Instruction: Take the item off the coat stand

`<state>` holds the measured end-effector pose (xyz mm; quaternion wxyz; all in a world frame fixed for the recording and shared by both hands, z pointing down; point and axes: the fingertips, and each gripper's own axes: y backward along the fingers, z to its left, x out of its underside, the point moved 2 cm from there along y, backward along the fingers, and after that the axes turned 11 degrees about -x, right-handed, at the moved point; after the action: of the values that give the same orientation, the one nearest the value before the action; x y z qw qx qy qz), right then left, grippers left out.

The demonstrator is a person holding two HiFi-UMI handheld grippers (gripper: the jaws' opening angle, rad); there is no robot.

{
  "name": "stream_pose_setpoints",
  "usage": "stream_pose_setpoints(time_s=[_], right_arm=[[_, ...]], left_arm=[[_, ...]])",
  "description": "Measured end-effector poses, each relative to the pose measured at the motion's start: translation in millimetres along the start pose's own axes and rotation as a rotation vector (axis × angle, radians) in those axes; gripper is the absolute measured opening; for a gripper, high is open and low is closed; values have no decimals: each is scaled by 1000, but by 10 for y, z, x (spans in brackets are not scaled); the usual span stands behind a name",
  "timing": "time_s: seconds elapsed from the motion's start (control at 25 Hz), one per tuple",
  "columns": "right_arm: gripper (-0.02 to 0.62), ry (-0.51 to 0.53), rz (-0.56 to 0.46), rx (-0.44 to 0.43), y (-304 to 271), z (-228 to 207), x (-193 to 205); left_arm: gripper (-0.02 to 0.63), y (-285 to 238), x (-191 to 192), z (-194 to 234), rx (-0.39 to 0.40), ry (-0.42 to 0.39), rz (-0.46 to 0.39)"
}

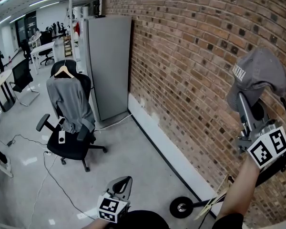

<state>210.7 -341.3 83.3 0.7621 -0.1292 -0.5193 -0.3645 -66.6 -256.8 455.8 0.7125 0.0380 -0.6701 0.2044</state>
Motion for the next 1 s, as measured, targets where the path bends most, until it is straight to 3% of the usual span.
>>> stream_pose_setpoints(time_s=[0.24,0.44,0.72,1.0], right_arm=[[34,114,73,-67,-165,179,-150],[34,64,100,-224,-388,817,131],[34,-186,172,-429,-626,1936,1046],[34,-650,300,-535,-603,3025,2219]], left_arm=[[41,69,6,-28,-2,-5,6],[41,133,-34,-41,-9,-11,-6],[41,214,-20,51,-30,-20,-17],[41,299,230,412,-118,8,37]])
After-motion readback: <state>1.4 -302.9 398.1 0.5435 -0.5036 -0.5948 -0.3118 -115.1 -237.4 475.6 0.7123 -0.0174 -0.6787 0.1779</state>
